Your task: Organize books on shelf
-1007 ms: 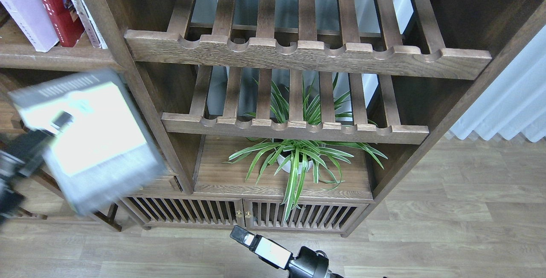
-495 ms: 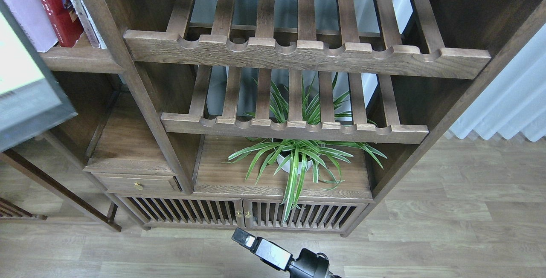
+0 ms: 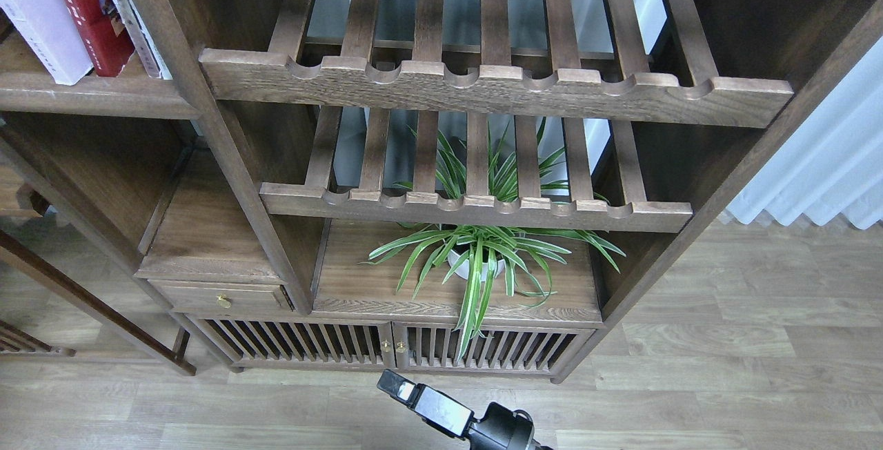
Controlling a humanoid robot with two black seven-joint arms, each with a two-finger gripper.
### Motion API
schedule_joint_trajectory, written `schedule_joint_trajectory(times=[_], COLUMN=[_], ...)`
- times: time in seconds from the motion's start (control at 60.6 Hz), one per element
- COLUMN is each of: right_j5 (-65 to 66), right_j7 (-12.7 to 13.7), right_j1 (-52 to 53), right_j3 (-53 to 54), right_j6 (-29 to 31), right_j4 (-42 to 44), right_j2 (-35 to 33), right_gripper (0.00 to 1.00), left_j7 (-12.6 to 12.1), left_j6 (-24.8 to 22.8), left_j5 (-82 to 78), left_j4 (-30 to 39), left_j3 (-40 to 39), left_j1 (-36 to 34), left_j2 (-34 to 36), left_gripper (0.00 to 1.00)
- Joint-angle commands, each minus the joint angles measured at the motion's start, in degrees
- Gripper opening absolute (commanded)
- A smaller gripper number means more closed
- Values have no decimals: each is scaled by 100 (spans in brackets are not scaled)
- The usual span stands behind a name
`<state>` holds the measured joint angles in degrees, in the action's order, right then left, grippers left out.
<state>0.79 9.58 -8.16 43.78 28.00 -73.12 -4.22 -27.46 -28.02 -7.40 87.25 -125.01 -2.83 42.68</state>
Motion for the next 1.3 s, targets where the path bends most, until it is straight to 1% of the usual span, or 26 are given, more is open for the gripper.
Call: schedule_joint_trajectory(times=[0.0,0.198,0.231,0.297,0.528,0.693,0.842,0.941,1.073,1.089,1.288], right_j5=[0,0,0,0,-18,-35,-35,-35,-35,-35,-35], right_j7=[-9,-9,-9,-9,-53,-53,-53,-53,-53,-53,-53], right_j1=[-2,-2,7,-2,-2,-54,-72,-81,-81,-89,-98], right_j3=[42,51,60,148,236,324,324,324,332,332,332], right_j6=[0,0,0,0,0,0,0,0,0,0,0], right_j4=[0,0,-9,-9,-9,-9,-9,-9,-18,-18,-18], right_j2=[8,0,0,0,-9,-9,-9,-18,-9,0,9], right_gripper=[100,100,100,100,100,100,100,100,100,100,100], left_j7=[-14,-54,-54,-54,-54,-54,-54,-54,-54,-54,-54], left_j6=[2,2,2,2,2,2,2,2,2,2,2], left_j5=[-297,-807,-1034,-1281,-1959,-2363,-2714,-2855,-3057,-3110,-3119], left_j4=[-155,-358,-427,-568,-955,-1438,-2123,-2528,-2818,-2940,-3284], left_j3=[1,100,266,433,1023,1602,2375,2718,3027,3131,3378], left_j1=[-314,-1000,-1314,-1641,-2520,-3364,-4462,-4989,-5430,-5569,-5825], left_j2=[4,4,4,4,-5,-66,-181,-382,-585,-672,-954], left_gripper=[1,2,2,2,2,2,2,2,2,2,2])
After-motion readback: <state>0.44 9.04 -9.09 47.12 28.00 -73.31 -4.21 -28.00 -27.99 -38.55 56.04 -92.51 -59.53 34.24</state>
